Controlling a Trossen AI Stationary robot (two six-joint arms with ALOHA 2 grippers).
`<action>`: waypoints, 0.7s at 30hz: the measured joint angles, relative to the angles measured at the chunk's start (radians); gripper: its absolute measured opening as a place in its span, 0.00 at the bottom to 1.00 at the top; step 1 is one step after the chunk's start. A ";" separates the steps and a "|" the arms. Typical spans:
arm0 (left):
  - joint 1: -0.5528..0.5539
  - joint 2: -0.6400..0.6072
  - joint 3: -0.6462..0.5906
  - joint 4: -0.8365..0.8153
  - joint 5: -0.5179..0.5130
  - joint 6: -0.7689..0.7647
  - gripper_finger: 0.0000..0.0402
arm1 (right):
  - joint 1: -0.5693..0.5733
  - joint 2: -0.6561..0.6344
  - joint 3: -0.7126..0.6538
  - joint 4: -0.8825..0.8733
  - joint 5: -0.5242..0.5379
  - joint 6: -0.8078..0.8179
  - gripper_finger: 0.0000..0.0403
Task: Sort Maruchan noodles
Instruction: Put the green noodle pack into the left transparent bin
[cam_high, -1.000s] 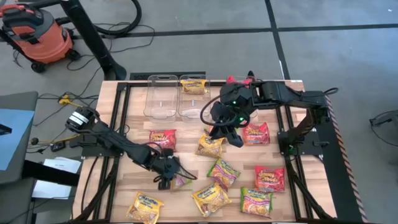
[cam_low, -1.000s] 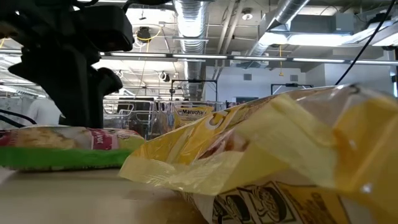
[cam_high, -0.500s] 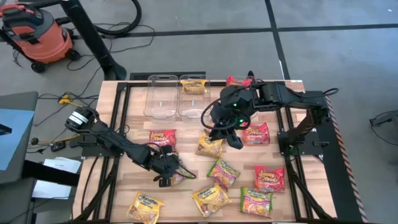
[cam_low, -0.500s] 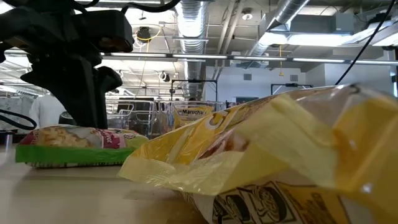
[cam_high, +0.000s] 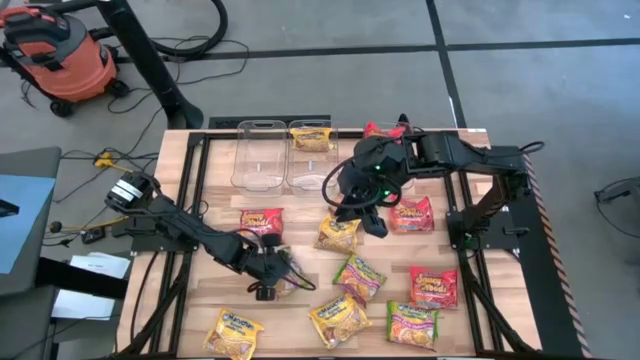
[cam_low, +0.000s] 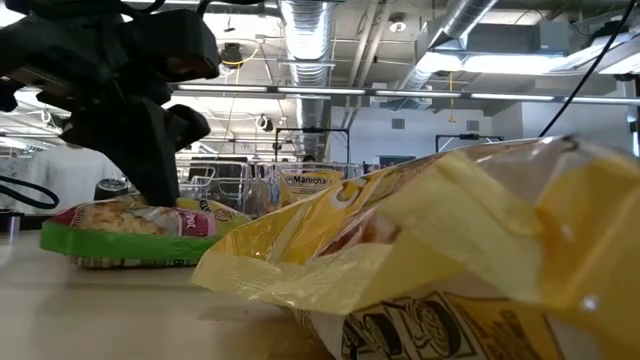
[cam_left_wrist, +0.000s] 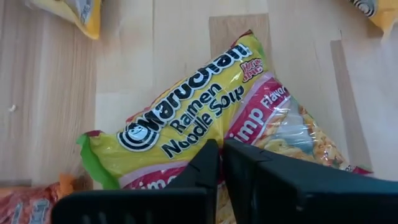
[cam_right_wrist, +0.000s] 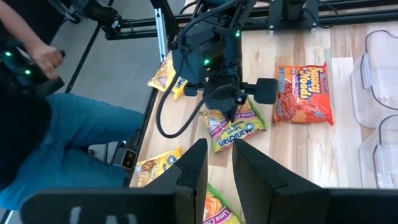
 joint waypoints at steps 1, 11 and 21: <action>0.001 -0.007 -0.001 0.008 -0.002 0.001 0.00 | 0.000 0.000 0.000 0.001 0.000 0.000 0.25; 0.025 -0.080 -0.003 0.023 -0.051 -0.015 0.00 | 0.000 0.000 0.000 0.007 0.000 0.002 0.25; 0.038 -0.104 -0.001 0.103 -0.010 0.000 0.00 | 0.000 -0.010 -0.001 0.008 -0.005 0.028 0.25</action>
